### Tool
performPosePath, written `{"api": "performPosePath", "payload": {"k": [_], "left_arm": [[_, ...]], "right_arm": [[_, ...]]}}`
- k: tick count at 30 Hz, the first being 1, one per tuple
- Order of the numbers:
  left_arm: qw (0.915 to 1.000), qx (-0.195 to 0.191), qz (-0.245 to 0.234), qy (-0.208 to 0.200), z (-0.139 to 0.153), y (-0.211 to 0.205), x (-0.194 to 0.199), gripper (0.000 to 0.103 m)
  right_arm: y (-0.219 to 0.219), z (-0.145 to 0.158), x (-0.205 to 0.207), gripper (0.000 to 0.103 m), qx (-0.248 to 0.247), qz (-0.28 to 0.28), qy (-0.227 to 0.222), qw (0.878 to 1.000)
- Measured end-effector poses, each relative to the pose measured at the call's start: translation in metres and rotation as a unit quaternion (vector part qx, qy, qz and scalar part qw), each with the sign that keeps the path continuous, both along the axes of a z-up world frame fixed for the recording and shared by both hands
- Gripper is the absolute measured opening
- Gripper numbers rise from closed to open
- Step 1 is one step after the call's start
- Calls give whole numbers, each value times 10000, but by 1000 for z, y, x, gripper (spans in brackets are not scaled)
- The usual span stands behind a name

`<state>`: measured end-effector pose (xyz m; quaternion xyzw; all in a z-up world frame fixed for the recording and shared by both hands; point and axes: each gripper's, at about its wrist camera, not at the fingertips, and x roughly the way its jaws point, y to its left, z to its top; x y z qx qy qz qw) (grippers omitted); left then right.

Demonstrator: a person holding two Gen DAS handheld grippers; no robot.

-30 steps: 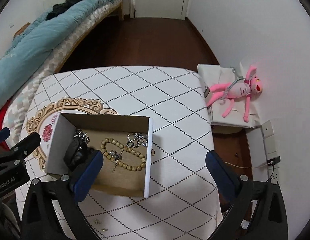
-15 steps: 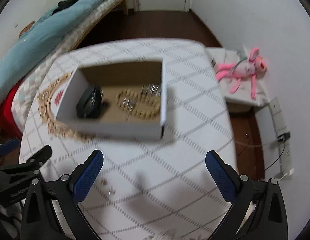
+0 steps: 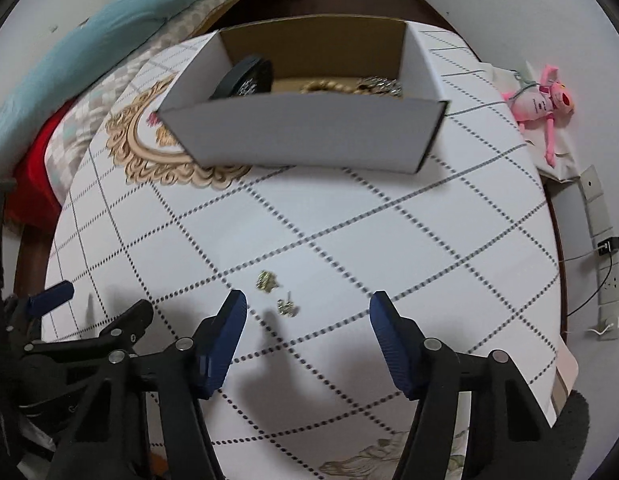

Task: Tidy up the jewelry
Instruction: 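Withdraw both grippers from the box toward the gold earrings, then grasp a gold earring with the right gripper while the left gripper approaches the other earring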

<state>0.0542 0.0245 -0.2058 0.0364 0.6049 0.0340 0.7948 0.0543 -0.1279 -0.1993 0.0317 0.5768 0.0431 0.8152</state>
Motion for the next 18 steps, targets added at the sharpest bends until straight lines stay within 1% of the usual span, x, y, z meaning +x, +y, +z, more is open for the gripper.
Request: {"api": "performPosePath", "payload": {"k": [2,4,6,7,8,12,16,18], "left_arm": [[10000,-7,0,8,-1,1,-1,103],[10000,-8,0,9,-1,3,-1,103],[10000,-10,0,6,-1,4,-1,103],[10000,-12,0,3,-1,4,-1,103],[10000,-13,3,1,-1,4,-1,103],[10000,-19,24,5,-2,5,-2,103],[10000,-68,32,-36,1,3,-1,103],[9999,-137,7,-88,4,-3,0,103]], "right_arm": [[5,-3,0,57,3,42,35,10000],[7,-8,1,38,-9,58,89,9999],[9,-12,0,26,-26,60,88,9999],[10,-13,-1,14,-81,81,56,9999],[10,-13,-1,9,-90,72,33,9999],[-1,-12,-4,9,137,-43,-48,9999],[-23,-2,-6,9,408,-259,-141,9987],[-35,5,-8,9,459,-363,-204,9981]]}}
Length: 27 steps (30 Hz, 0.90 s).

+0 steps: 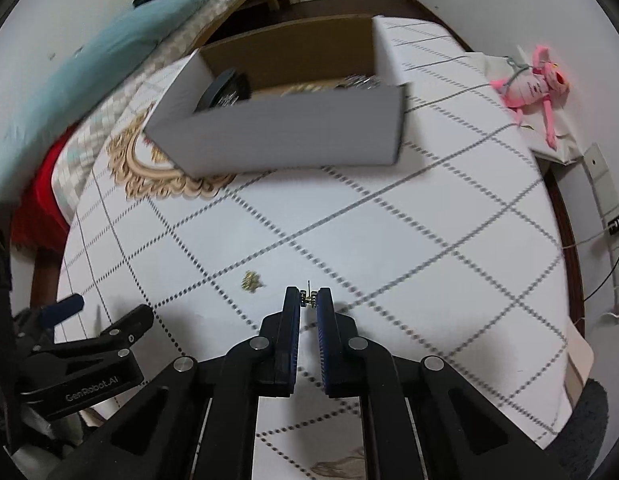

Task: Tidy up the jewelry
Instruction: 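Grasp a gold earring with the right gripper while the left gripper approaches the other earring, then close the left gripper on the small gold earring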

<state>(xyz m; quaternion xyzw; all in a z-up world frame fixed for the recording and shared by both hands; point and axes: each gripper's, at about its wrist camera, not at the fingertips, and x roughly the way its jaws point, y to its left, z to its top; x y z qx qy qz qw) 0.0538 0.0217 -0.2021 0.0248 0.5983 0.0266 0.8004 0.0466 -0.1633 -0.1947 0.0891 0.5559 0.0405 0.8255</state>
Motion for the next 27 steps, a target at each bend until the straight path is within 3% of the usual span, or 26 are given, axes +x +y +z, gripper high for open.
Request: {"api": "performPosePath", "payload": {"k": [6,12,14,18,20,24,27], "left_arm": [[9987,-342,-327,-211,8,-37,4,102],[9950,-440,-817,-374,9,-76,5,95],[9939,-400,-939,-407,9,-86,5,82],[9926,-405,-1059,-427,8,-98,5,81],[9922,-389,-1088,-470,8,-101,5,73],[9916,-412,-1131,-473,5,-100,9,67],[9913,-407,-1175,-428,2,-101,10,49]], "right_arm": [[-29,3,2,9,-1,-322,7,9995],[-54,0,-1,9,-111,-601,-2,9981],[-61,-1,-3,9,-135,-657,-3,9977],[-67,-2,-2,9,-180,-735,-14,9971],[-69,-3,-2,9,-196,-742,-17,9970],[-72,-5,0,9,-188,-788,-20,9967],[-73,-7,0,9,-174,-827,-16,9964]]}}
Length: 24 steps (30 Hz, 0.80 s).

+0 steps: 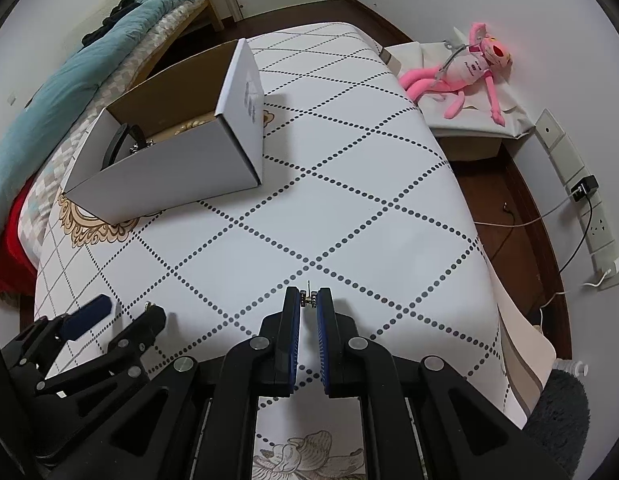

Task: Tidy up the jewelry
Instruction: 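Close the left gripper on the small gold earring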

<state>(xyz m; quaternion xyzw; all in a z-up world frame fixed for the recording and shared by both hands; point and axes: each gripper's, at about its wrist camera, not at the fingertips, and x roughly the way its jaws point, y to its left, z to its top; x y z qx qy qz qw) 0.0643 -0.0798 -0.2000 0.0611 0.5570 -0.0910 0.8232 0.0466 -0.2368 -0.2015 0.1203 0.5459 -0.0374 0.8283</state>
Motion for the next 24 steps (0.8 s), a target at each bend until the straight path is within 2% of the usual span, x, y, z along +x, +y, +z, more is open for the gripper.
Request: {"api": "performPosePath", "payload": {"k": [1,9,10,11,19,24], "left_arm": [[10000,-27,-5,25,-1,-1,-1,43],[9999,-74,-110,-65,0,-7,0,21],[9999,-88,-124,-65,1,-7,1,13],[9998,-106,-145,-64,1,-8,1,10],[9996,-220,-167,-56,2,-7,-3,10],[9992,-378,-147,-70,11,-4,-4,5]], "right_arm": [[0,0,0,9,4,-8,3,10000],[-4,-3,0,9,31,-67,24,10000],[-5,-3,0,9,35,-75,23,10000],[-5,-3,0,9,33,-80,19,10000],[-6,3,1,9,57,-91,-57,9999],[-5,13,1,9,118,-92,-162,9998]]}}
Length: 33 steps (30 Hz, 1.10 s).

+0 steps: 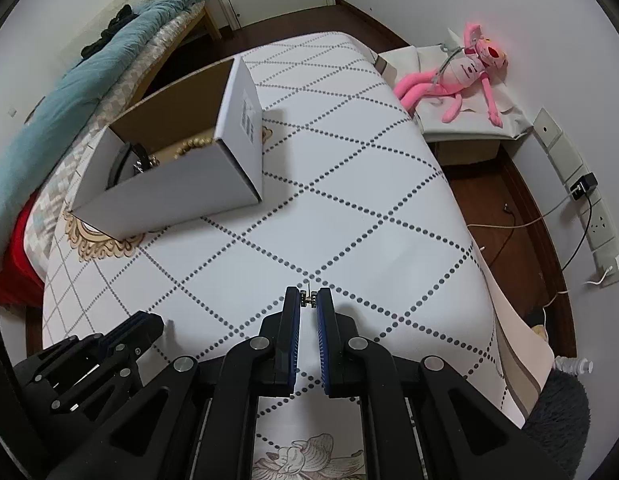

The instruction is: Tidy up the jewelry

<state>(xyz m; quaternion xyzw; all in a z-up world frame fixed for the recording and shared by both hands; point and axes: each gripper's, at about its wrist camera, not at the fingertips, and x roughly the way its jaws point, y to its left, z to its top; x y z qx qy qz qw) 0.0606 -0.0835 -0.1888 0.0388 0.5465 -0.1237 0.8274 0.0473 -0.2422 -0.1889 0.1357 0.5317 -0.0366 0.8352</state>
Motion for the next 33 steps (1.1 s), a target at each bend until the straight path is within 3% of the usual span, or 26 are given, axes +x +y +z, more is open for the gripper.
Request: {"api": "performPosePath", "payload": {"k": [5,9,12,16,19,21,22,23,25,33], "left_arm": [[9994,-346,79,12,16,11,2,4],[9959,-827,354,-6,37,42,2,4],[9939,-965,526,-4,44,61,1,4],[9933,-942,668,82,36,75,1,4],[9901,-1173,712,297,23,71,1,6],[9908,-1128,669,345,16,62,0,17],[9912,-1102,638,353,12,56,-1,35],[9916,-1111,584,303,10,50,-2,41],[9936,-1010,463,201,8,38,-5,41],[10000,31,72,7,-8,0,-8,41]], "right_arm": [[-1,15,2,9,60,-4,-172,9998],[-2,27,3,9,149,4,-287,9995],[-1,31,3,9,206,2,-339,9992],[0,24,4,9,318,-4,-283,9991],[3,18,2,9,318,26,-232,9992],[3,15,0,9,316,25,-205,9993],[3,14,0,9,307,23,-193,9993],[2,13,0,9,297,19,-177,9994],[0,12,0,9,273,11,-159,9995],[-9,10,-1,9,236,-91,-134,9996]]}}
